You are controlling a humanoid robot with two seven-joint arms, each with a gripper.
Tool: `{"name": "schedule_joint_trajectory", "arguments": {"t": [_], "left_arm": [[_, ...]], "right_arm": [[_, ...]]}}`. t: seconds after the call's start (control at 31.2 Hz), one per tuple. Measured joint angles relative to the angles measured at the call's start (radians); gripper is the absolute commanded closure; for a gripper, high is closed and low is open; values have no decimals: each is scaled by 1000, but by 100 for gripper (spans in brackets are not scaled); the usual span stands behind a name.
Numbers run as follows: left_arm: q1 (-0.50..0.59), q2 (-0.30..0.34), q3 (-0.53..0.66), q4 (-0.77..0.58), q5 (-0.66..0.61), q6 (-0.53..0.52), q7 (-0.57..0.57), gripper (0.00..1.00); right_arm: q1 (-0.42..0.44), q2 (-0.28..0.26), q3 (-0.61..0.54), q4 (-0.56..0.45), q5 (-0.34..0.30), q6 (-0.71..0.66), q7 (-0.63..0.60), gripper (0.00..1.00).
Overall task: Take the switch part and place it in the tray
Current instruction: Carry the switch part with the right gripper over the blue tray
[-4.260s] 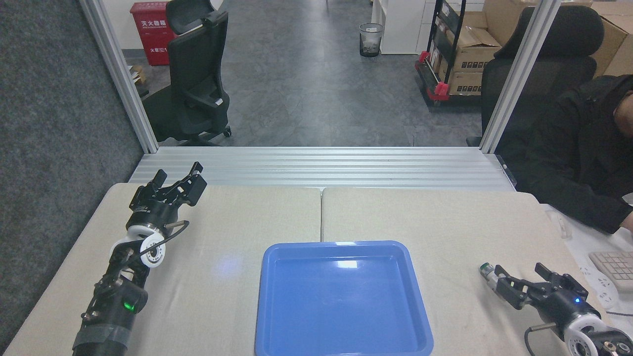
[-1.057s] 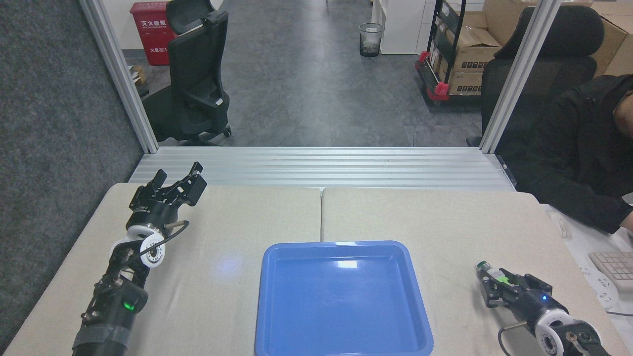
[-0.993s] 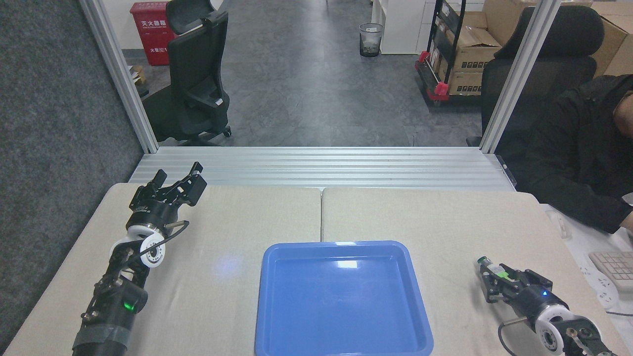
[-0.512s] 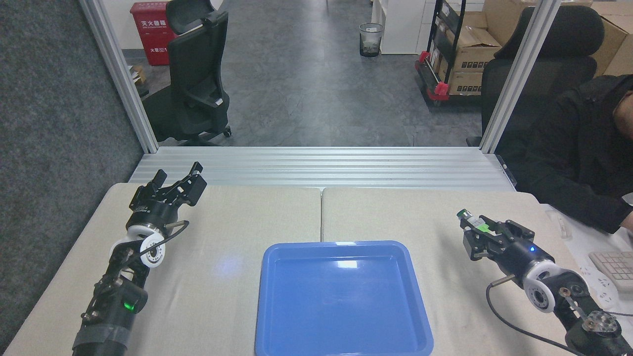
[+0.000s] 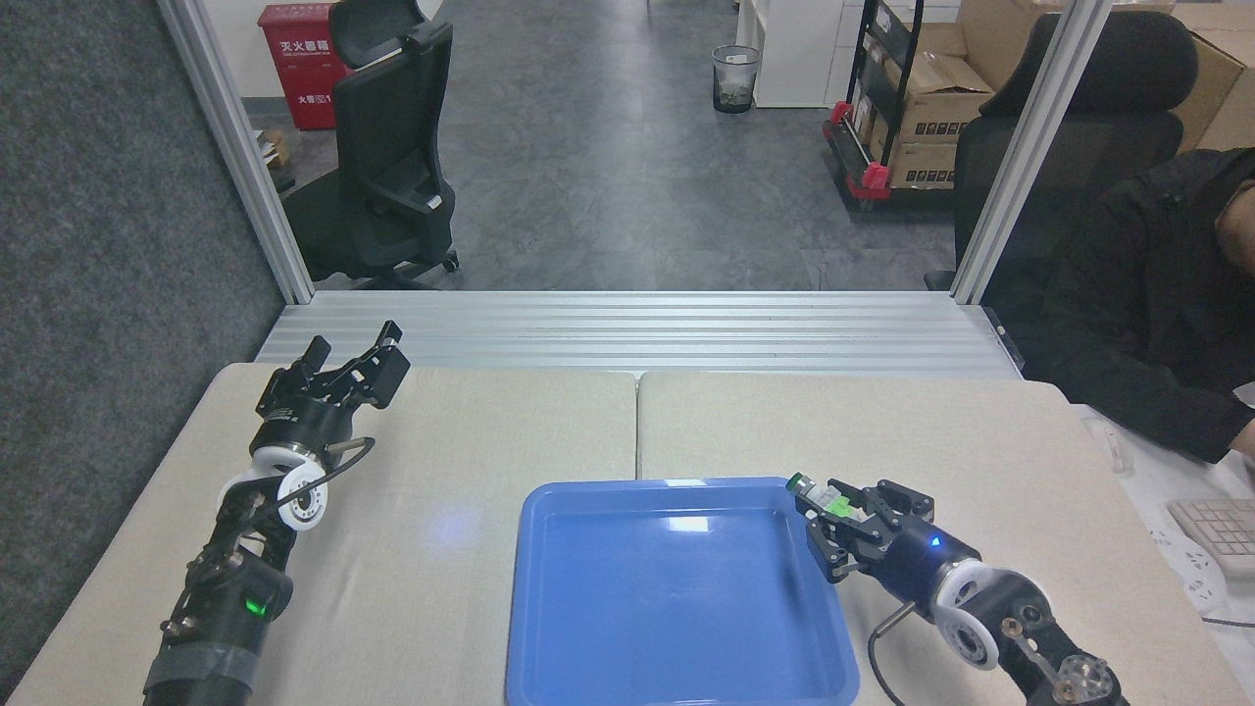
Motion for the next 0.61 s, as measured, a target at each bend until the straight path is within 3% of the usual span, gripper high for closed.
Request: {"name": "schedule_joint_trajectory", "arguments": {"t": [0.61], "left_arm": [[0, 0, 0, 0, 0, 0, 0, 0]], "right_arm": [[43, 64, 51, -34, 46, 1, 3, 100]]}}
